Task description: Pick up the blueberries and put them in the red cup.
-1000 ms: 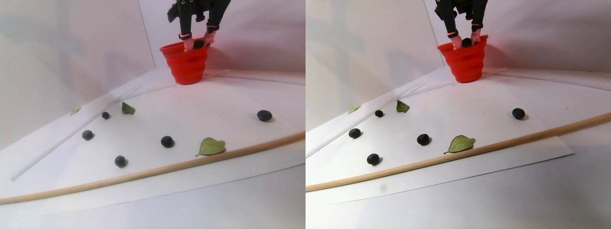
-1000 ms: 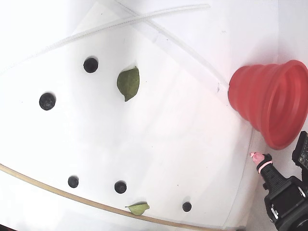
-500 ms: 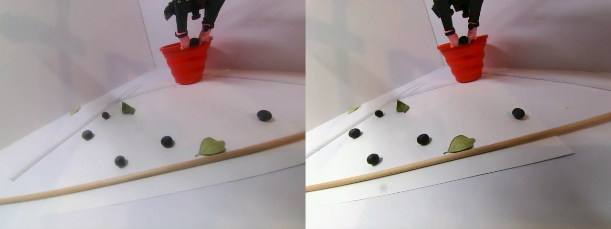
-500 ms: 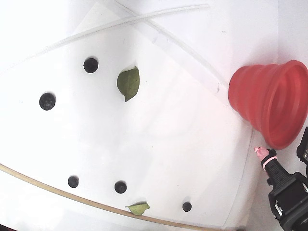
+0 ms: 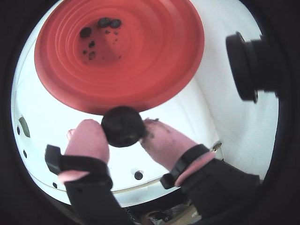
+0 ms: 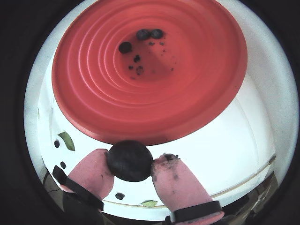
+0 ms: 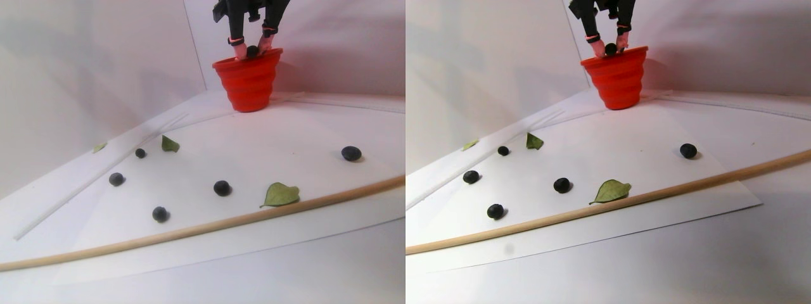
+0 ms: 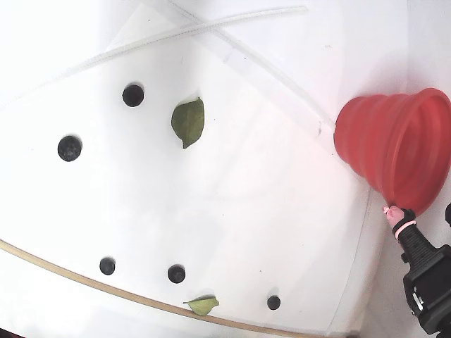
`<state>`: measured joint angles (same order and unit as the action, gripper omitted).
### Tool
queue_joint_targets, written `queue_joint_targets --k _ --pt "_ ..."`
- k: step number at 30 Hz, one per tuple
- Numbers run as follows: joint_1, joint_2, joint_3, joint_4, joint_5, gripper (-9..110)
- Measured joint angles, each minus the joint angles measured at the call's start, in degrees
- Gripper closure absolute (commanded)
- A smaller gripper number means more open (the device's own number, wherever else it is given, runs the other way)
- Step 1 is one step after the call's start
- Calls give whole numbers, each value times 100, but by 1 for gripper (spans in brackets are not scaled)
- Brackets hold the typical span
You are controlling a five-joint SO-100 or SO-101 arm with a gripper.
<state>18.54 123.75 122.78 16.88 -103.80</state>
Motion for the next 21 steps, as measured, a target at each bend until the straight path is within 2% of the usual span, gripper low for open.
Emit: queue_joint_targets --k 13,21 --pt "-26 0 -352 18 0 87" --pt "-26 0 -352 -659 0 86"
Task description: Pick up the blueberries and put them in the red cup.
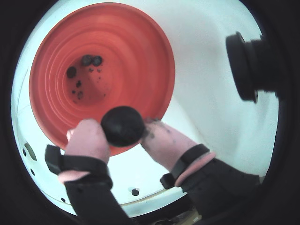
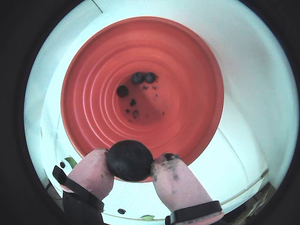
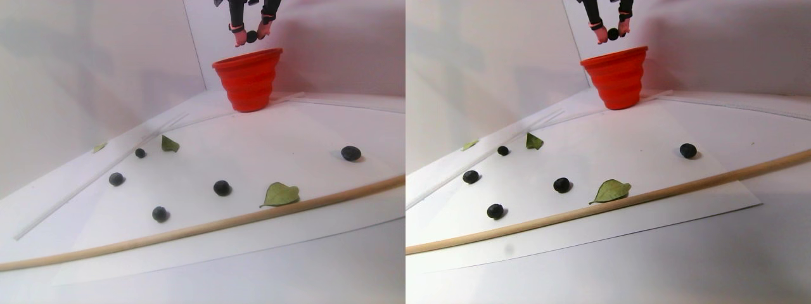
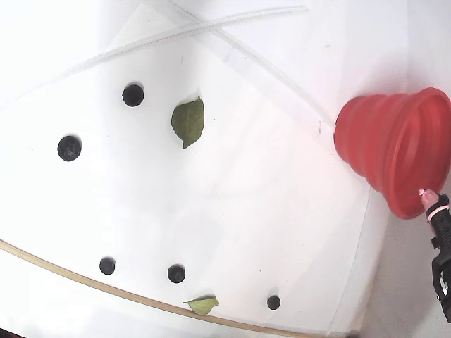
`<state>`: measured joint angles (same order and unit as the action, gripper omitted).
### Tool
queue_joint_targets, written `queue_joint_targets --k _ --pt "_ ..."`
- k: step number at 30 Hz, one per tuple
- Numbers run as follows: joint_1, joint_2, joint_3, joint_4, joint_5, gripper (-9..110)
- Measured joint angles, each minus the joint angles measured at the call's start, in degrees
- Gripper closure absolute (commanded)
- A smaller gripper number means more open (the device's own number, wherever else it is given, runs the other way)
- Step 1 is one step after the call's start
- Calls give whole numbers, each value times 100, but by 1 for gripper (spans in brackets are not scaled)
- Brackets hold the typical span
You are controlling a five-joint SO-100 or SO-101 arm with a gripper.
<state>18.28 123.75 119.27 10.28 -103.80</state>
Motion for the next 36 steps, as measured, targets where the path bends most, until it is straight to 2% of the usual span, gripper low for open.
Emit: queue_joint_targets --k 11,36 --pt "0 0 0 -114 0 82" --pt "0 229 0 1441 70 83"
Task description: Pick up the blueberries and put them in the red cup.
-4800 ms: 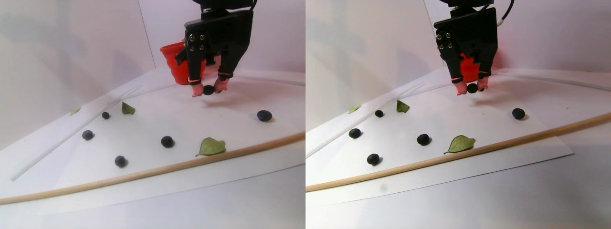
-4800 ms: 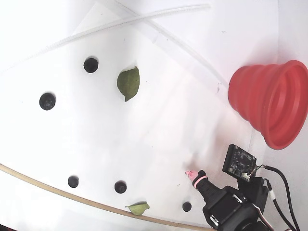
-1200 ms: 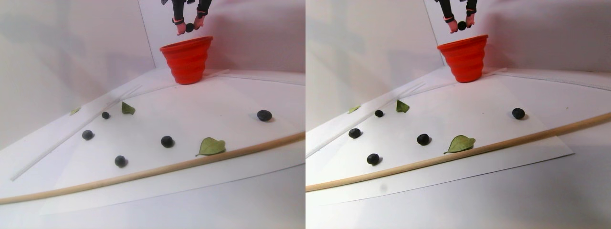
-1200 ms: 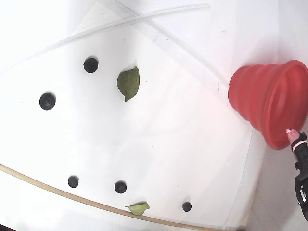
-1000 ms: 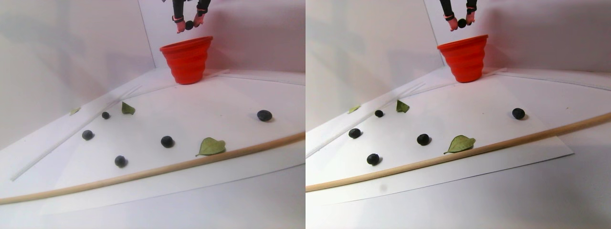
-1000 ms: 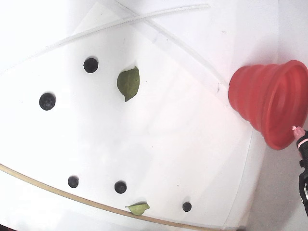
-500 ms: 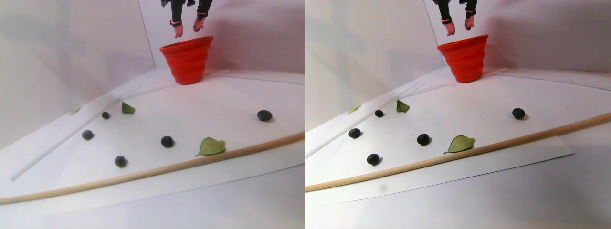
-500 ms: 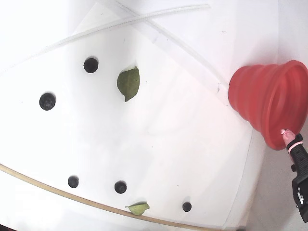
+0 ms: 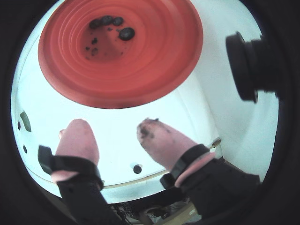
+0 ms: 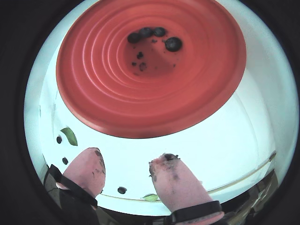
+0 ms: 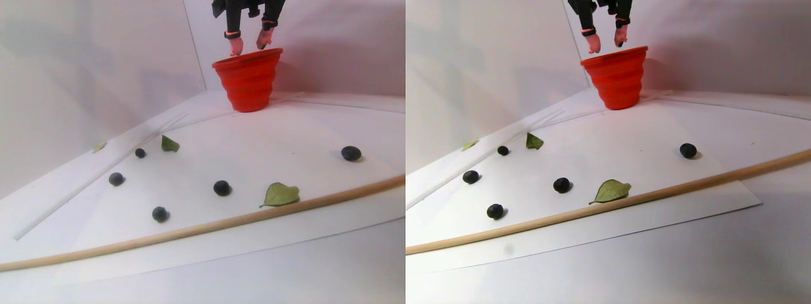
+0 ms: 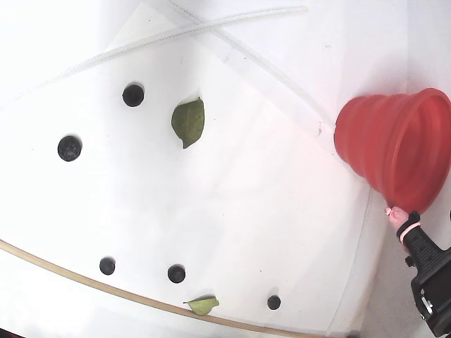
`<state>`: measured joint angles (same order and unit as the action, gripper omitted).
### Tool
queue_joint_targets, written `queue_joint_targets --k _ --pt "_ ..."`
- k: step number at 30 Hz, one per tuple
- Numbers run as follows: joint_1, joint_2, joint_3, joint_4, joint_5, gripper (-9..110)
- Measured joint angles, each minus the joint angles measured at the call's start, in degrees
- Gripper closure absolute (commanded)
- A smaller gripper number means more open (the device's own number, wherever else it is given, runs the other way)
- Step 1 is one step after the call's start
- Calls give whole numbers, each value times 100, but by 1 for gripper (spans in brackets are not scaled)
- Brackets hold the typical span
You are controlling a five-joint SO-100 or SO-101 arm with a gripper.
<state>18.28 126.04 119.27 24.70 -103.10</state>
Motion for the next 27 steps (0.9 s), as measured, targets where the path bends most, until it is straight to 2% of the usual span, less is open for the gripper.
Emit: queue_joint_targets --k 27 --pt "483 615 571 1230 -439 84"
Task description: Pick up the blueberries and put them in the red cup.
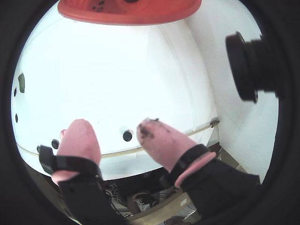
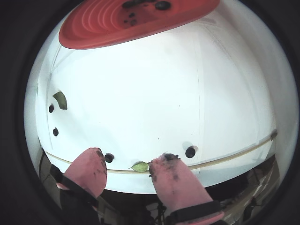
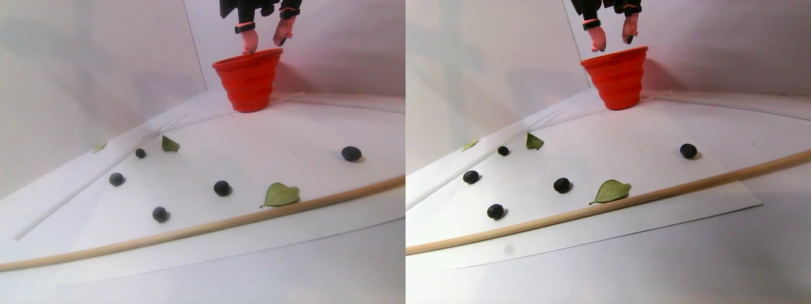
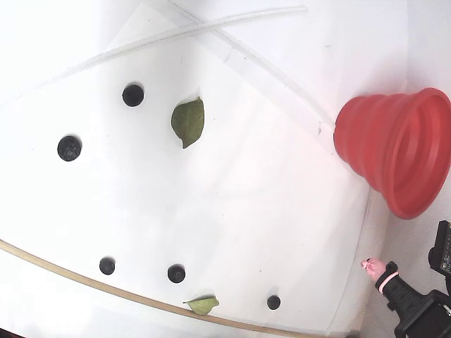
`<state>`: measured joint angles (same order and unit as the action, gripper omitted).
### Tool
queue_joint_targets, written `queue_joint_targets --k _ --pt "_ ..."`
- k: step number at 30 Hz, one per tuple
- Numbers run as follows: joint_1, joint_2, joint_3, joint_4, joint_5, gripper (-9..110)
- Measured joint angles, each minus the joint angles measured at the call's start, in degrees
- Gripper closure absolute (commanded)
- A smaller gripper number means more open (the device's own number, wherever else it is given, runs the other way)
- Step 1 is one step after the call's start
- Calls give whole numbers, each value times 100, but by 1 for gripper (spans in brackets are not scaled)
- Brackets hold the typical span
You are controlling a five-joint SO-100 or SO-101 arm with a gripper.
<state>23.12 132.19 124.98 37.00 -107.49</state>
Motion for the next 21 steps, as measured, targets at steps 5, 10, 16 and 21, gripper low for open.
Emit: queue_joint_targets --k 5,10,16,21 --pt "158 53 272 9 -141 84" --pt "281 53 448 9 -255 84" --pt "431 53 712 -53 -369 84" --pt "501 53 932 -211 -457 84"
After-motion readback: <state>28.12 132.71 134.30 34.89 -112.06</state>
